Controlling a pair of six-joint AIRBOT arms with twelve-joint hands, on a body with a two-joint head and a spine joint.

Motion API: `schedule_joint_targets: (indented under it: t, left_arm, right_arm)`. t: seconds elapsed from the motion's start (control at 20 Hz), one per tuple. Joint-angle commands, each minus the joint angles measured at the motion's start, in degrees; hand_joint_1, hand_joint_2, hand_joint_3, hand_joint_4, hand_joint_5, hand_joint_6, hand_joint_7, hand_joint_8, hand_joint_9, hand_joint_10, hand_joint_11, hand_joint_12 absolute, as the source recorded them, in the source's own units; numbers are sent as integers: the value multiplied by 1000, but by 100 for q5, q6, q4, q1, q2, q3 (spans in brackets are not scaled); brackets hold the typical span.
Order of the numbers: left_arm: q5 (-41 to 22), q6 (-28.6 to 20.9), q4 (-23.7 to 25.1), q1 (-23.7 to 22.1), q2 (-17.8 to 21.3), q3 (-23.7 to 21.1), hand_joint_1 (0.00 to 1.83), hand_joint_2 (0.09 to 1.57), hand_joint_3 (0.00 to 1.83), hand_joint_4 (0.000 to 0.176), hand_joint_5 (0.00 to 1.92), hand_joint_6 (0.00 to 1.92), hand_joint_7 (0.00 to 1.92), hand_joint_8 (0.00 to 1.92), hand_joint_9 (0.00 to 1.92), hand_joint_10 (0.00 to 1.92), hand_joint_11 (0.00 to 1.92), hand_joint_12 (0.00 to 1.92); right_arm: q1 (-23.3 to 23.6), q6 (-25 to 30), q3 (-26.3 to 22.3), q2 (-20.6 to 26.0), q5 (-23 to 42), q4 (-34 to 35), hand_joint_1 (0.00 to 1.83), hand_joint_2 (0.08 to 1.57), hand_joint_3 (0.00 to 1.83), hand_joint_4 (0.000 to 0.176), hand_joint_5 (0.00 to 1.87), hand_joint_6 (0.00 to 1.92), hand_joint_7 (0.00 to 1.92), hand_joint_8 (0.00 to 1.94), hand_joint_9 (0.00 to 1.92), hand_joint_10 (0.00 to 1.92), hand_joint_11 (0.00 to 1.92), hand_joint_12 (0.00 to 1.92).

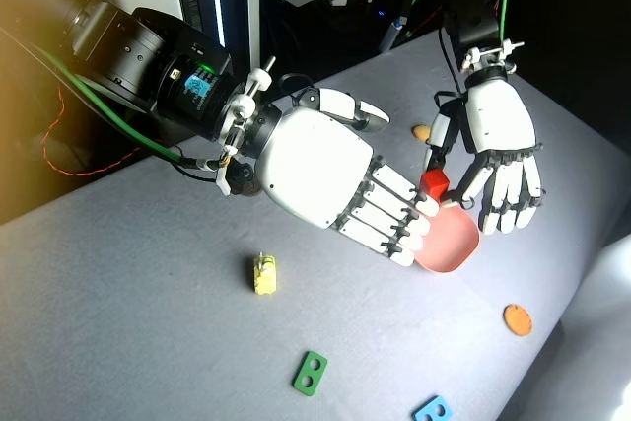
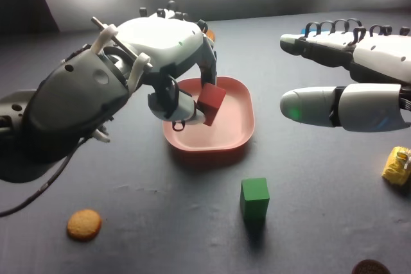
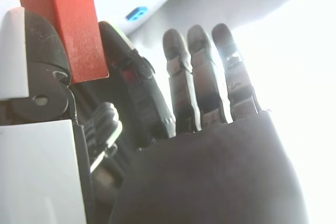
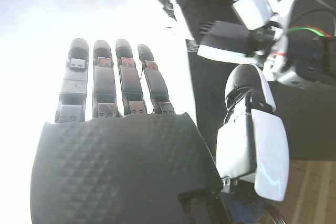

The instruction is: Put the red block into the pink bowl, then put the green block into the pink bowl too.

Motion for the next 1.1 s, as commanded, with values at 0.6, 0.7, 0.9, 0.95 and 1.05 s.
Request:
schedule_joint_targets:
  t: [0.6, 0.7, 0.9, 0.95, 1.05]
  left_arm:
    - [-295, -470, 660, 24, -40, 600, 1186, 1037, 4, 0, 1151, 706, 483, 0, 329, 6, 0, 622]
    - [-295, -481, 660, 36, -40, 610, 1180, 1051, 1, 0, 1116, 767, 422, 4, 292, 5, 0, 606]
    - [-296, -503, 656, 62, -40, 615, 1182, 1055, 1, 0, 1109, 774, 419, 4, 281, 0, 0, 532]
    - [-296, -503, 654, 66, -40, 615, 1186, 1046, 0, 0, 1135, 729, 411, 1, 272, 3, 0, 516]
    - [-297, -503, 646, 72, -40, 615, 839, 1093, 0, 0, 663, 113, 344, 5, 159, 0, 0, 192]
  right_arm:
    - [66, 35, -56, 40, 590, -275, 0, 1130, 1, 0, 85, 1, 84, 0, 47, 1, 0, 163]
    - [65, 35, -56, 39, 590, -284, 0, 1136, 3, 0, 96, 3, 98, 5, 60, 6, 0, 199]
    - [62, 35, -56, 38, 590, -296, 0, 1125, 0, 0, 102, 5, 106, 6, 62, 6, 0, 204]
    - [61, 35, -56, 38, 591, -298, 0, 1124, 0, 0, 106, 4, 111, 5, 65, 5, 0, 229]
    - [60, 35, -56, 38, 594, -300, 16, 1130, 1, 0, 94, 0, 95, 0, 59, 1, 0, 233]
